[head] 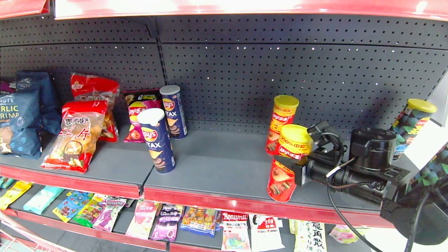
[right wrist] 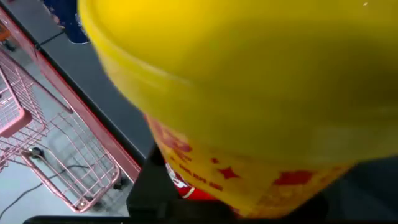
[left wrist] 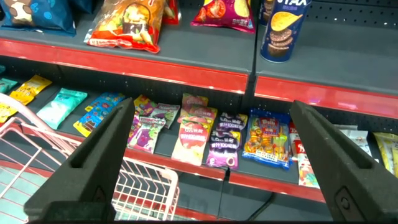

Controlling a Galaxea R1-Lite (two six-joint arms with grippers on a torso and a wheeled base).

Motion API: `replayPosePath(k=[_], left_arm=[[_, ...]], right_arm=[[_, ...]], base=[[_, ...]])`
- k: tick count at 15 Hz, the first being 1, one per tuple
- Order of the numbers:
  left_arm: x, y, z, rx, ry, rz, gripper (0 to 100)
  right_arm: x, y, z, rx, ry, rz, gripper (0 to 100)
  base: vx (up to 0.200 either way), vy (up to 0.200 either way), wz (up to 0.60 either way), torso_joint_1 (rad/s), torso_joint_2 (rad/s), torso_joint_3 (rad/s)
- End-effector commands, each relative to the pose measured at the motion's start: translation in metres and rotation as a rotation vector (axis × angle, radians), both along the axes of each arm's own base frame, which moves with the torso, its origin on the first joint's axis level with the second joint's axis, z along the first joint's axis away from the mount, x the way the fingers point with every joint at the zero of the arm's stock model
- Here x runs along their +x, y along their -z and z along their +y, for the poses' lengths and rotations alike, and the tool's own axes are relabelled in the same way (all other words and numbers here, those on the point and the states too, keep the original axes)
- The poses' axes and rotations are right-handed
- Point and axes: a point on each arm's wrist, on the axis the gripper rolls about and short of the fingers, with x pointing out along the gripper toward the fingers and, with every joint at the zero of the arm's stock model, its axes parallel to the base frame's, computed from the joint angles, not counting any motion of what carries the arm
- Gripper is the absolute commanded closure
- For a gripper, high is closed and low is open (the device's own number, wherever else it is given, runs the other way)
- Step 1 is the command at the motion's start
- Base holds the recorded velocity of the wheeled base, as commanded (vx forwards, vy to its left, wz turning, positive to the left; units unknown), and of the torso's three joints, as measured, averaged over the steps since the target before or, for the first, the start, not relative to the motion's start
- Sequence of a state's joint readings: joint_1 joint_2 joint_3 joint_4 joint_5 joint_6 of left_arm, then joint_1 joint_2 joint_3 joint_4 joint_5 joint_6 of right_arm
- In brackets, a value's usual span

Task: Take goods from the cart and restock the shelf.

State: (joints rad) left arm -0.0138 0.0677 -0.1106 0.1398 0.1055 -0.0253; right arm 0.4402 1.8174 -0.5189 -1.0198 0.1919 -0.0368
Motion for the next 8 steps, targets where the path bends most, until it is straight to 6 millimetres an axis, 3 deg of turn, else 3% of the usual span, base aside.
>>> replayPosePath(k=[1, 8], left_arm=[[0.000, 0.000, 0.000, -0.001, 0.000, 0.001, 0], [0.000, 0.000, 0.000, -0.001, 0.000, 0.003, 0]], right_arm=[[-0.001, 0.001, 0.000, -0.002, -0.004, 0.006, 100], [0.008, -0.018, 0.008, 0.064, -0.249, -0.073, 100]], base=[[0.000, 0.000, 0.00, 0.000, 0.00, 0.000], [0.000, 0.000, 0.00, 0.000, 0.00, 0.000]])
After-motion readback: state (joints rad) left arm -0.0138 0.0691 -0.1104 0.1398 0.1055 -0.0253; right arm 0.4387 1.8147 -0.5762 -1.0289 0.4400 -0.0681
